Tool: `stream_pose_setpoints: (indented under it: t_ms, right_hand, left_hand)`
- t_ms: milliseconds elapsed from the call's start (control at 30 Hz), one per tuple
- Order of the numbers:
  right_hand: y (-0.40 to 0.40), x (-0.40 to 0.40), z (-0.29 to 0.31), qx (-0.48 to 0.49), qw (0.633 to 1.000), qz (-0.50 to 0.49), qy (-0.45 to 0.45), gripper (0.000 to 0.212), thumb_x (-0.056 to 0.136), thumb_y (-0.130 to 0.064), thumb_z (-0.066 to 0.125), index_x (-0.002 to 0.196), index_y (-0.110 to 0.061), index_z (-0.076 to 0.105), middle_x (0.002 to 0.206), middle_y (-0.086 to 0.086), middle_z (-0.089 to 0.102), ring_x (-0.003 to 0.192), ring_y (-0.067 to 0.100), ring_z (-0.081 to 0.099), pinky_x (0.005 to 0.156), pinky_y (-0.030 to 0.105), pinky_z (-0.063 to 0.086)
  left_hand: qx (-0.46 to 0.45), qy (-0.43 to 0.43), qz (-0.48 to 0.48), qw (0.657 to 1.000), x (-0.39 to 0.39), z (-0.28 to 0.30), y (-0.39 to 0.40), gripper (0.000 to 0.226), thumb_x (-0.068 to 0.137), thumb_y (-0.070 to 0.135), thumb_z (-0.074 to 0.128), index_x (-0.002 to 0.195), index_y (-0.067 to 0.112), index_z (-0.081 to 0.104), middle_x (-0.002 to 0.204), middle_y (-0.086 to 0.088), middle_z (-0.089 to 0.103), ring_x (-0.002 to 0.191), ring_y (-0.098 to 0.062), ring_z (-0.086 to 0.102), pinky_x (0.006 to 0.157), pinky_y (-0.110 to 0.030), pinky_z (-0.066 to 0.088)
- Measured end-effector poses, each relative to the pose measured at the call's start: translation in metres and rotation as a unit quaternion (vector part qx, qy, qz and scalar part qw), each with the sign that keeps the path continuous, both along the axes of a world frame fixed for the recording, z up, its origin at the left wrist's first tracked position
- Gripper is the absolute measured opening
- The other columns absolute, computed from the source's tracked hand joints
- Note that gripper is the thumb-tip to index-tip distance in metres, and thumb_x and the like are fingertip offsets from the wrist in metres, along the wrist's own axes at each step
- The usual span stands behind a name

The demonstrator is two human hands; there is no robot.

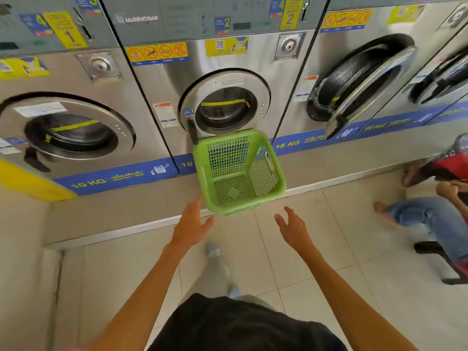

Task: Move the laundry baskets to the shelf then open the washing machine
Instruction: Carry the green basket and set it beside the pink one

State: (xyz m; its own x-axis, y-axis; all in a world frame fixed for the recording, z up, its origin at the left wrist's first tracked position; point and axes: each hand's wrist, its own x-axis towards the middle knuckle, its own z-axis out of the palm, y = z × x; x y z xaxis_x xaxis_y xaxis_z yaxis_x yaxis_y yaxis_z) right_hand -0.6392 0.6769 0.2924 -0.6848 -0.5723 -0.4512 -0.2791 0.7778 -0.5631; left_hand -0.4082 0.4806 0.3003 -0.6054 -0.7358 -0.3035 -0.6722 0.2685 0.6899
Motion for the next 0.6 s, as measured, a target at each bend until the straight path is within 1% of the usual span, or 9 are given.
stream_pose_setpoints:
  t_ms: [67,133,233,333,400,500,600]
  right_hand:
    - [-0.01,-0.02,-0.007,0.007,1.0,-0.004,-0.005,0.06,0.099,-0.042,0.046,0.148,-0.008,0.035,0.145,0.017,0.048,0.132,0.034,0.046,0.108,0.044,0.035]
    - [-0.027,-0.039,-0.014,0.009,1.0,-0.003,-0.005,0.06,0.098,-0.042,0.047,0.148,-0.009,0.035,0.144,0.017,0.049,0.13,0.034,0.049,0.107,0.043,0.037]
    - [-0.057,-0.071,-0.027,0.011,1.0,-0.006,-0.008,0.06,0.097,-0.042,0.049,0.147,-0.01,0.036,0.144,0.017,0.05,0.128,0.035,0.051,0.106,0.047,0.042]
    - [-0.087,-0.106,-0.051,0.021,1.0,-0.006,-0.002,0.06,0.096,-0.043,0.051,0.145,-0.011,0.038,0.141,0.018,0.052,0.124,0.036,0.054,0.102,0.05,0.045]
    - [-0.108,-0.128,-0.07,0.028,1.0,-0.005,0.0,0.058,0.095,-0.039,0.053,0.144,-0.01,0.039,0.136,0.02,0.055,0.12,0.037,0.057,0.099,0.05,0.047]
    - [-0.137,-0.159,-0.103,0.026,1.0,0.004,0.009,0.055,0.093,-0.028,0.059,0.141,-0.006,0.042,0.129,0.023,0.059,0.114,0.04,0.059,0.095,0.051,0.049]
    - [-0.168,-0.194,-0.138,0.036,0.999,0.014,0.026,0.055,0.092,-0.022,0.06,0.14,-0.002,0.042,0.126,0.026,0.06,0.114,0.043,0.058,0.095,0.049,0.048]
  left_hand:
    - [0.009,0.004,0.002,1.0,-0.02,-0.005,-0.01,0.07,0.089,0.02,0.07,0.149,0.01,0.035,0.145,-0.013,0.046,0.136,-0.028,0.04,0.105,-0.027,0.028]
    - [0.02,0.001,0.017,1.0,-0.036,-0.014,-0.025,0.071,0.089,0.021,0.07,0.149,0.009,0.034,0.144,-0.015,0.046,0.135,-0.028,0.042,0.104,-0.027,0.028]
    - [0.045,-0.017,0.042,0.998,-0.056,-0.036,-0.051,0.072,0.09,0.023,0.069,0.15,0.007,0.033,0.145,-0.017,0.044,0.135,-0.03,0.043,0.104,-0.026,0.028]
    - [0.063,-0.042,0.051,0.996,-0.077,-0.063,-0.08,0.074,0.091,0.026,0.066,0.152,0.008,0.029,0.149,-0.015,0.04,0.138,-0.027,0.039,0.106,-0.025,0.027]
    - [0.067,-0.056,0.052,0.995,-0.091,-0.086,-0.1,0.074,0.091,0.027,0.066,0.153,0.009,0.028,0.148,-0.015,0.041,0.137,-0.027,0.041,0.108,-0.029,0.03]
    - [0.069,-0.067,0.066,0.993,-0.112,-0.123,-0.129,0.074,0.091,0.025,0.067,0.152,0.006,0.03,0.146,-0.019,0.043,0.136,-0.032,0.041,0.112,-0.04,0.033]
    - [0.064,-0.082,0.085,0.991,-0.13,-0.162,-0.155,0.074,0.09,0.023,0.068,0.151,0.004,0.031,0.144,-0.021,0.043,0.135,-0.035,0.041,0.112,-0.045,0.034]
